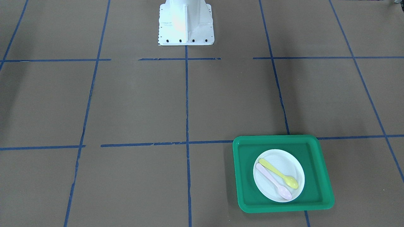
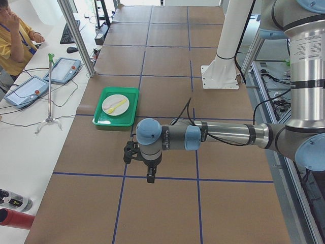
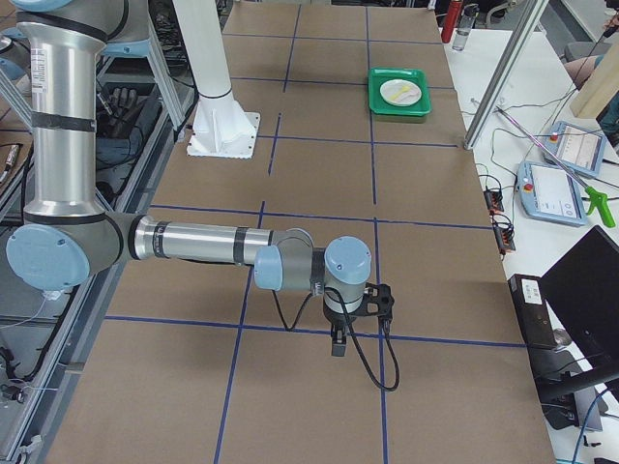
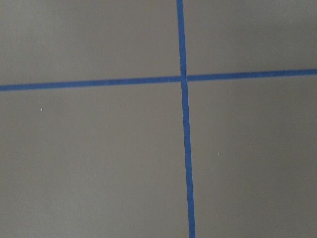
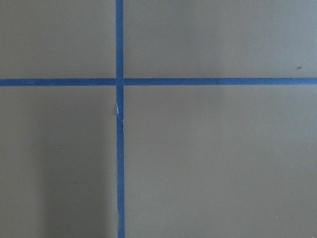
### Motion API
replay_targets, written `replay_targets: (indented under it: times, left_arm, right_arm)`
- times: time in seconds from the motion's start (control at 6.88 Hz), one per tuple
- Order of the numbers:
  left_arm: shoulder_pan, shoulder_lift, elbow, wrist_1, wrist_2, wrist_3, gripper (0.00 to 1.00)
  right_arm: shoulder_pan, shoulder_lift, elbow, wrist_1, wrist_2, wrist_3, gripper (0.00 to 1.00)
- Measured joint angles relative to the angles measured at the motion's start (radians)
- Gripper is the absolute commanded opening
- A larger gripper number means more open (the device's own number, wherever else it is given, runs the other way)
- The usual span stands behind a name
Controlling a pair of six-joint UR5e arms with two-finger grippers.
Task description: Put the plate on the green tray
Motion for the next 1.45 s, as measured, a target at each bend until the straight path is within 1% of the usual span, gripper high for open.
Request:
replay_targets:
  times: [0.44, 0.87, 1.16, 1.45]
  left_arm:
    - [-0.002, 0.038, -0.029, 0.007, -0.003, -0.001, 1.00]
    - [0.001, 0.029, -0.010, 0.013, -0.007, -0.002, 1.00]
    - [0.000, 0.030, -0.016, 0.009, -0.006, 0.003, 1.00]
    - [0.001, -0.030, 0.001, 0.007, 0.003, 0.003, 1.00]
  right_arm:
    - [0.000, 0.000, 0.000, 0.000, 0.000, 0.000, 1.00]
    - [0.000, 0.000, 0.000, 0.000, -0.001, 0.000, 1.00]
    - [0.000, -0.001, 0.000, 0.000, -0.001, 0.000, 1.00]
    - [0.000, 0.000, 0.000, 0.000, 0.000, 0.000, 1.00]
